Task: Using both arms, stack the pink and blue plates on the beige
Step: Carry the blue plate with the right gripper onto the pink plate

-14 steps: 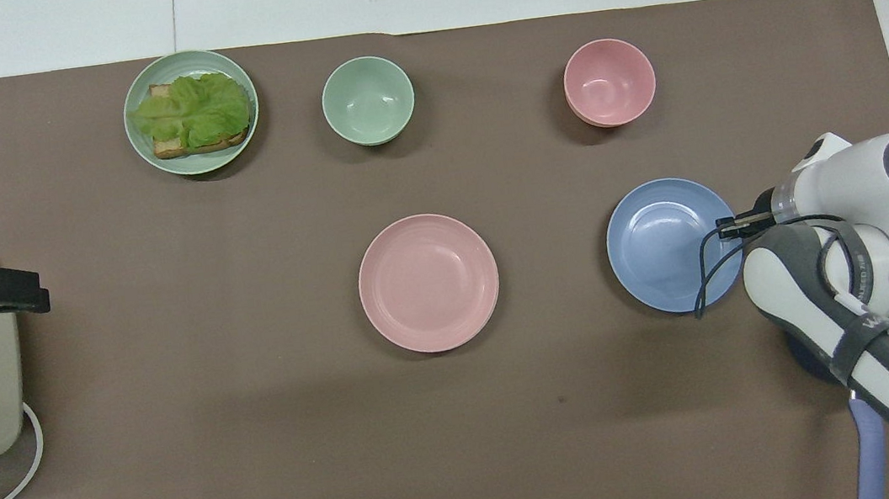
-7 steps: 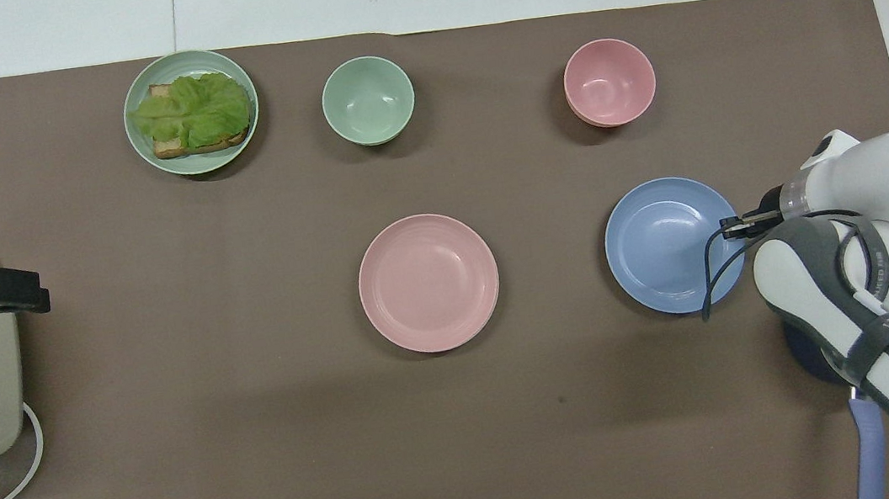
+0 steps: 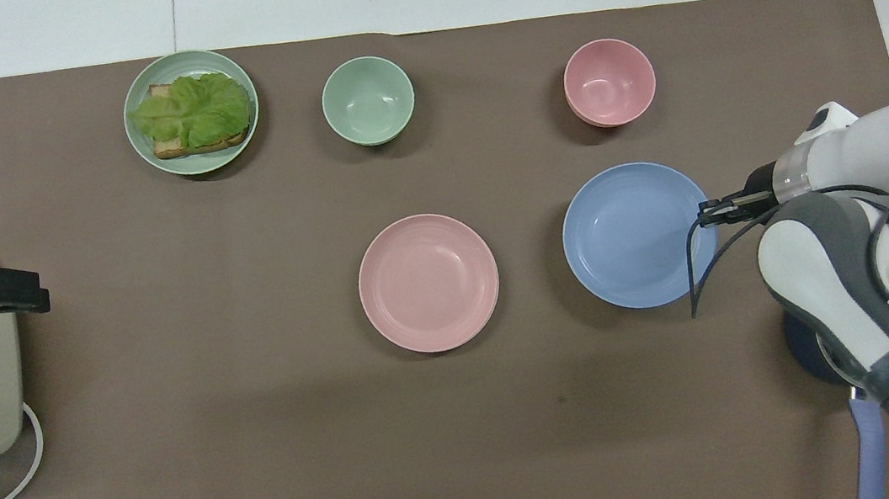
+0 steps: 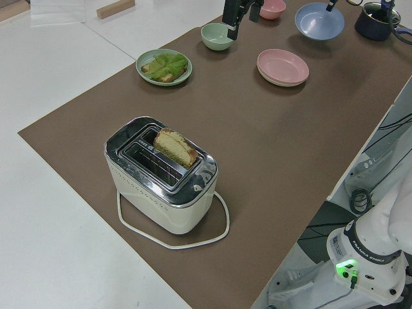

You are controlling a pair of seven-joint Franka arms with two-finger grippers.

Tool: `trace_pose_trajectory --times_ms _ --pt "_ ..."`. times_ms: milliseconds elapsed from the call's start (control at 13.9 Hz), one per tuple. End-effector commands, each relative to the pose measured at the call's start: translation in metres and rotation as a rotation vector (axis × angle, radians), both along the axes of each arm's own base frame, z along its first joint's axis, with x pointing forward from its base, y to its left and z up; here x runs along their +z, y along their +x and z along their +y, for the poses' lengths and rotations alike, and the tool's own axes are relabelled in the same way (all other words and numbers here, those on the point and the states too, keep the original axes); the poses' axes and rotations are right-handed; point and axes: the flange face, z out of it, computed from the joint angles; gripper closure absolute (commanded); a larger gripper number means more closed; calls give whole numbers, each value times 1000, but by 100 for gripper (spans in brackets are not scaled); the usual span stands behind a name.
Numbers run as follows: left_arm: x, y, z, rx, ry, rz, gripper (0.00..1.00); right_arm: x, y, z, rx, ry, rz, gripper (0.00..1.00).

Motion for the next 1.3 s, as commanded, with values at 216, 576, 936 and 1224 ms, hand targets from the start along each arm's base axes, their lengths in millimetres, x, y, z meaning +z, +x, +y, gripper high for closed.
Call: trace_pose_trajectory --times_ms 216,576,936,1224 --pt "6 -4 4 -1 9 3 0 17 6 95 18 91 -86 100" --pt "6 -4 4 -1 9 3 0 2 4 193 -60 132 -95 100" --pt "6 -4 4 -1 9 3 0 -44 -7 233 -51 130 -23 100" --pt "6 -4 4 -1 9 3 0 -56 -19 243 -62 151 18 100"
